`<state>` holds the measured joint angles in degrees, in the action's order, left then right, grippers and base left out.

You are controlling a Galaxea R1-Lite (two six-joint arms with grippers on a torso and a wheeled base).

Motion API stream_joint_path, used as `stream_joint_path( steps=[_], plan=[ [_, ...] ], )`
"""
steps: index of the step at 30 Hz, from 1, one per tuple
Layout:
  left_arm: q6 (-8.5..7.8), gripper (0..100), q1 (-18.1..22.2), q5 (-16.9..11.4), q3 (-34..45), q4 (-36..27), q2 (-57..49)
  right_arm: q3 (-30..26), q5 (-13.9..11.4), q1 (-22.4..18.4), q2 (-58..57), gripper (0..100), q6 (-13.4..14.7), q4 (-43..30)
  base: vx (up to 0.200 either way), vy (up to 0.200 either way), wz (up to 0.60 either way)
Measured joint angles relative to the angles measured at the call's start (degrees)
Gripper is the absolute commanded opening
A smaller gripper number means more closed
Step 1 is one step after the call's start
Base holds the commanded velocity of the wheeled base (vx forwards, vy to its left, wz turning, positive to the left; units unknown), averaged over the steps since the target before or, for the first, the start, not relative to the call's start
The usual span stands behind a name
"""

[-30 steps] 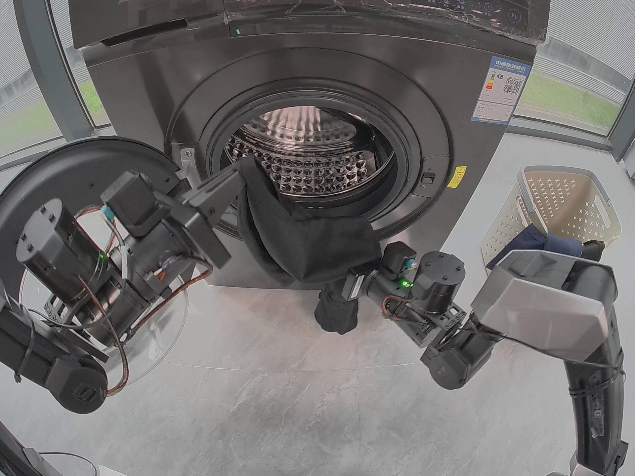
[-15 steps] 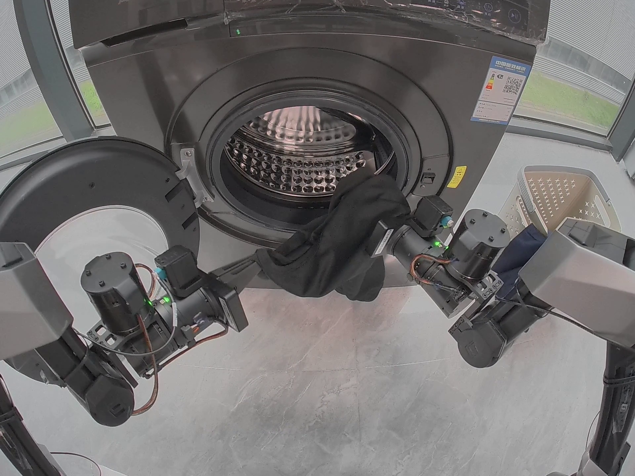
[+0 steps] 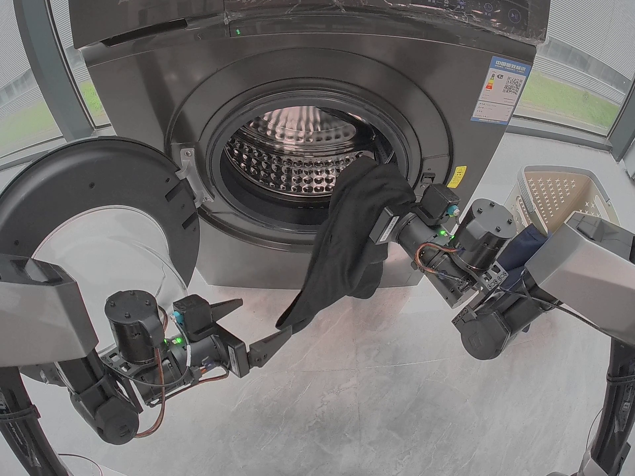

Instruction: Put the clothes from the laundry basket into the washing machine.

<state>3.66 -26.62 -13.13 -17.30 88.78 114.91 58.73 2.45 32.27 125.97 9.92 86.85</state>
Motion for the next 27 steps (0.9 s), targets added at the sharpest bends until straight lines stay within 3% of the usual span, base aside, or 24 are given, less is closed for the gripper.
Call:
stream_joint_path(
  steps=[6,9,14,20,27],
  plan=[
    [-3.47,100,-0.09,-0.88,4.18,-0.02,1.94,0.83,0.01,0.15,-0.06,0,0.04,-0.28,0.0,0.0,0.0],
    [-4.17,100,-0.6,-1.29,4.44,0.06,2.6,0.91,0.04,0.69,-0.15,0,0.28,-0.33,0.0,0.0,0.0],
    [-3.63,100,-3.13,-0.88,0.71,0.2,2.95,0.74,0.61,2.56,-0.99,0,0.67,-0.74,0.0,0.0,0.0],
    [-1.3,100,-7.8,2.82,-6.62,0.2,3.19,0.13,1.56,4.72,-1.6,0,0.99,-1.17,0.0,0.0,0.0],
    [-0.6,100,-8.44,4.0,-15.41,0.2,5.32,-0.13,1.89,7.2,-1.3,0,1.73,-1.26,0.0,0.0,0.0]
  ],
)
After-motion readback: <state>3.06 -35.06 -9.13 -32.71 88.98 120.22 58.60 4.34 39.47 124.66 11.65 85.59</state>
